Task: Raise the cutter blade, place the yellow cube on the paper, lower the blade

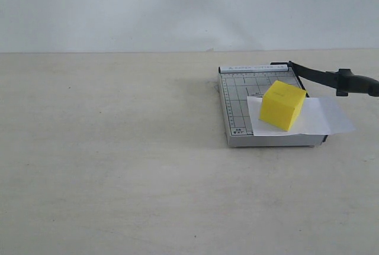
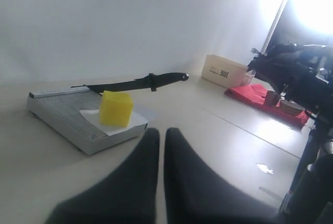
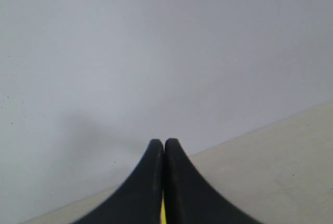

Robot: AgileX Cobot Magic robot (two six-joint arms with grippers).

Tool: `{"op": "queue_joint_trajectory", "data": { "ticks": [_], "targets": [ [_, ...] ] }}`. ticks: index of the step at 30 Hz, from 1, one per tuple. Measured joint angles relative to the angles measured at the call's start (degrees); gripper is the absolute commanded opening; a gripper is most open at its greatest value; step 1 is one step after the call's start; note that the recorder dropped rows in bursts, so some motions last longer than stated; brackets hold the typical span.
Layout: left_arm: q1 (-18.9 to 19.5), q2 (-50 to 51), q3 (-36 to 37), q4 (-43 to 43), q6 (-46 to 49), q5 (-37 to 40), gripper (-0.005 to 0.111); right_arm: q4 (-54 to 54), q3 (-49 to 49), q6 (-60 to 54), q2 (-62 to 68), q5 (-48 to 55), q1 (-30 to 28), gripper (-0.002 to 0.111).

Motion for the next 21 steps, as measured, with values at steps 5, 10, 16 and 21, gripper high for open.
{"op": "queue_joint_trajectory", "data": {
  "ticks": [5,10,16,21],
  "targets": [
    [0.00,0.00,2.26,0.10,0.11,0.00,0.004,0.00,0.00,0.00,0.00,-0.07,0.00,0.000],
    [0.00,0.00,2.35,0.10,0.11,0.53,0.004,-0.16,0.00,-0.29,0.00,0.39,0.00,0.000],
    [0.00,0.00,2.35,0.10,0.11,0.53,0.004,-1.47,-8.39,-8.33,1.01,12.52,0.00,0.036],
    [0.00,0.00,2.35,0.10,0.11,0.53,0.004,-2.53,-19.20,-14.37,9.56,24.10,-0.02,0.075]
  ]
}}
